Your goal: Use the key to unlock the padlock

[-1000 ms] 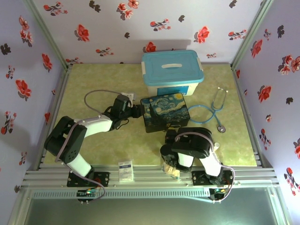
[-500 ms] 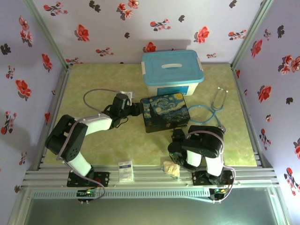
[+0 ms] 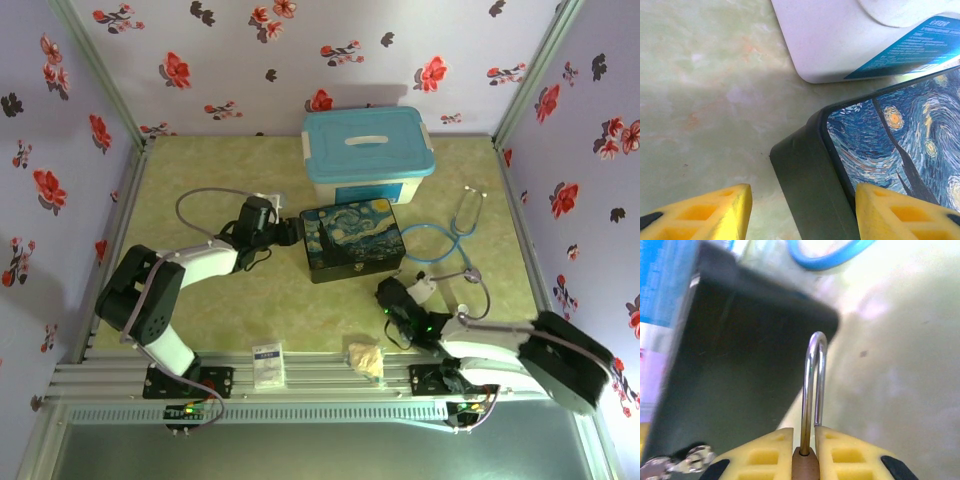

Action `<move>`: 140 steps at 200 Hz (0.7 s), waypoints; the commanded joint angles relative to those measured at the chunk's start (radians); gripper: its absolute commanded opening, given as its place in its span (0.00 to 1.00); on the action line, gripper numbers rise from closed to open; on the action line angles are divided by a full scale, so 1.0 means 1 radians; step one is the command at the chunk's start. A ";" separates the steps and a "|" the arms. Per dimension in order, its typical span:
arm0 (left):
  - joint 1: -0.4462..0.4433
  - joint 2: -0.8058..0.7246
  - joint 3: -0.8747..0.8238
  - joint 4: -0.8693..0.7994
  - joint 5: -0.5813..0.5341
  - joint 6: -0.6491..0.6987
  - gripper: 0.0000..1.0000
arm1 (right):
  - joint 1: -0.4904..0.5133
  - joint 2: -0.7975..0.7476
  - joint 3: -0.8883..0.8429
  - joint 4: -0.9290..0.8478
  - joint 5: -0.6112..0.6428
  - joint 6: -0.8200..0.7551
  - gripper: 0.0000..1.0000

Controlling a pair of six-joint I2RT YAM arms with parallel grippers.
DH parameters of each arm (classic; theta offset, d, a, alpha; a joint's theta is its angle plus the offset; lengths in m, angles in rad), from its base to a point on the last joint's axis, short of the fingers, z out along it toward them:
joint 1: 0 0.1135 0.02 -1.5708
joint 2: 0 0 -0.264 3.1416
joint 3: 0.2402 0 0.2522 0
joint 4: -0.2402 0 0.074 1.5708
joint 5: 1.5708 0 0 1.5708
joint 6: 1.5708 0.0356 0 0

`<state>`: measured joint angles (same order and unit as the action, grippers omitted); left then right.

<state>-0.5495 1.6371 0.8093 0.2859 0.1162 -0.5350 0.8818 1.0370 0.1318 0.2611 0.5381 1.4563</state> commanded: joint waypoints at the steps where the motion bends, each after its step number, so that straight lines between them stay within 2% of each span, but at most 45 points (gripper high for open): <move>1: 0.013 0.003 -0.012 -0.140 -0.020 0.016 0.56 | -0.140 -0.123 -0.022 -0.384 -0.281 -0.188 0.00; 16: 0.013 -0.006 -0.006 -0.149 -0.018 0.020 0.57 | -0.207 -0.210 -0.005 -0.522 -0.382 -0.269 0.00; 36: 0.014 -0.014 -0.001 -0.152 -0.019 0.017 0.57 | -0.247 -0.316 0.012 -0.673 -0.412 -0.307 0.00; 67: 0.013 -0.031 -0.004 -0.155 -0.017 0.010 0.58 | -0.338 -0.383 -0.049 -0.678 -0.546 -0.320 0.00; 105: 0.016 -0.052 0.001 -0.167 -0.029 0.014 0.65 | -0.345 -0.286 0.021 -0.719 -0.572 -0.342 0.00; 140: 0.039 -0.092 0.005 -0.180 -0.036 0.015 0.73 | -0.348 -0.063 0.130 -0.750 -0.590 -0.398 0.03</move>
<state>-0.5381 1.5997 0.8097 0.1333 0.1040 -0.5350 0.5301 0.8448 0.2344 -0.2977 0.0502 1.1206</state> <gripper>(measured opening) 0.711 0.150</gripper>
